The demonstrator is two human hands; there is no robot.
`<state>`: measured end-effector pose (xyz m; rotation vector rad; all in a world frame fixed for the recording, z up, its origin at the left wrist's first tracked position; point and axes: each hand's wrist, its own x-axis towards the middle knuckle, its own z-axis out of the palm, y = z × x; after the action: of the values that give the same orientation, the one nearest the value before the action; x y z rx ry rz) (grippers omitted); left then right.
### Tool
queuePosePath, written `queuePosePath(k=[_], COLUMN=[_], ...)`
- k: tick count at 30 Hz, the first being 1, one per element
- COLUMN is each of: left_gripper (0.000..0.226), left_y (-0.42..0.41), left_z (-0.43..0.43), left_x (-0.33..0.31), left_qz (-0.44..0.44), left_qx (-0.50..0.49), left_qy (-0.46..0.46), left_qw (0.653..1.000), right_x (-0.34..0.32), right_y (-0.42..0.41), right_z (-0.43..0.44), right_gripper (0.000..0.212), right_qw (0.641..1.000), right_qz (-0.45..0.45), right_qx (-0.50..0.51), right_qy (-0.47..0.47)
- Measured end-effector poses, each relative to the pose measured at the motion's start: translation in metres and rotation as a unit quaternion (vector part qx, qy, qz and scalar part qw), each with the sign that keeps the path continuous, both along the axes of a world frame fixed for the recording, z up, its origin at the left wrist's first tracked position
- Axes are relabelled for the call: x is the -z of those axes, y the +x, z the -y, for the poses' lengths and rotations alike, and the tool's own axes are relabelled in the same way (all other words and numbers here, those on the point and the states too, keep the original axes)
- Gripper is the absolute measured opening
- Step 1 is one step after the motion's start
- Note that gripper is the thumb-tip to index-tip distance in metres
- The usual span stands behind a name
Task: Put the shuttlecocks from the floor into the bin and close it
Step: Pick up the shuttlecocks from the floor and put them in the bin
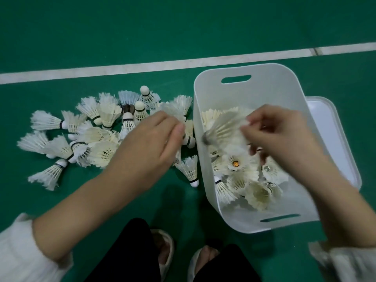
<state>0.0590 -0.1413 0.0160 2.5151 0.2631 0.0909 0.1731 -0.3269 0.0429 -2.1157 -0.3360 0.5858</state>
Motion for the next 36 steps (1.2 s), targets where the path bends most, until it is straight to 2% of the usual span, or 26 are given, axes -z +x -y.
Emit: queuePosePath(k=[2, 6, 8, 12, 14, 18, 21, 23, 26, 28, 29, 31, 33, 36], left_gripper=[0.021, 0.032, 0.026, 0.009, 0.008, 0.008, 0.010, 0.010, 0.009, 0.009, 0.011, 0.018, 0.021, 0.020], left_y=[-0.002, -0.009, -0.012, -0.016, -0.018, -0.017, -0.016, -0.015, -0.014, -0.013, -0.012, -0.009, -0.008, -0.010], left_z=[-0.009, -0.015, -0.012, -0.011, -0.011, -0.014, -0.015, -0.014, -0.012, -0.010, -0.008, -0.004, -0.003, -0.011], left_x=[0.002, 0.004, 0.006, 0.012, 0.013, 0.017, 0.017, 0.016, 0.016, 0.016, 0.016, 0.013, 0.011, 0.006], left_qz=[-0.023, -0.038, -0.048, -0.038, -0.019, -0.003, 0.015, 0.029, 0.050, 0.063, 0.071, 0.088, 0.101, 0.111], left_qx=[-0.029, -0.063, -0.062, -0.017, 0.003, 0.051, 0.078, 0.086, 0.096, 0.103, 0.111, 0.136, 0.164, 0.169], left_qy=[-0.005, -0.038, -0.050, -0.025, -0.015, -0.010, 0.001, 0.008, 0.012, 0.010, 0.008, 0.009, 0.007, -0.026], left_qw=[0.999, 0.997, 0.996, 0.999, 1.000, 0.999, 0.997, 0.996, 0.994, 0.993, 0.991, 0.987, 0.981, 0.979], right_x=[-0.004, 0.028, 0.056, 0.095, 0.106, 0.117, 0.103, 0.079, 0.034, 0.009, 0.002, 0.004, 0.011, 0.018], right_y=[0.016, 0.019, 0.009, -0.008, -0.017, -0.026, -0.023, -0.016, -0.011, -0.016, -0.020, -0.027, -0.030, -0.026], right_z=[0.018, 0.027, 0.019, 0.009, 0.007, 0.001, -0.002, -0.001, 0.003, -0.001, -0.005, -0.014, -0.022, -0.019], right_gripper=[0.017, 0.014, 0.014, 0.009, 0.011, 0.012, 0.019, 0.025, 0.021, 0.022, 0.026, 0.041, 0.045, 0.033], right_qw=[0.999, 0.982, 0.963, 0.907, 0.886, 0.841, 0.852, 0.893, 0.961, 0.989, 0.993, 0.987, 0.964, 0.941], right_qz=[0.026, -0.025, -0.032, 0.068, 0.126, 0.180, 0.184, 0.177, 0.200, 0.121, 0.079, 0.065, 0.145, 0.197], right_qx=[0.010, -0.075, -0.129, -0.212, -0.231, -0.295, -0.285, -0.230, -0.107, -0.078, -0.090, -0.150, -0.218, -0.273], right_qy=[-0.040, -0.170, -0.235, -0.359, -0.382, -0.415, -0.400, -0.344, -0.162, -0.023, 0.010, -0.012, -0.051, -0.033])
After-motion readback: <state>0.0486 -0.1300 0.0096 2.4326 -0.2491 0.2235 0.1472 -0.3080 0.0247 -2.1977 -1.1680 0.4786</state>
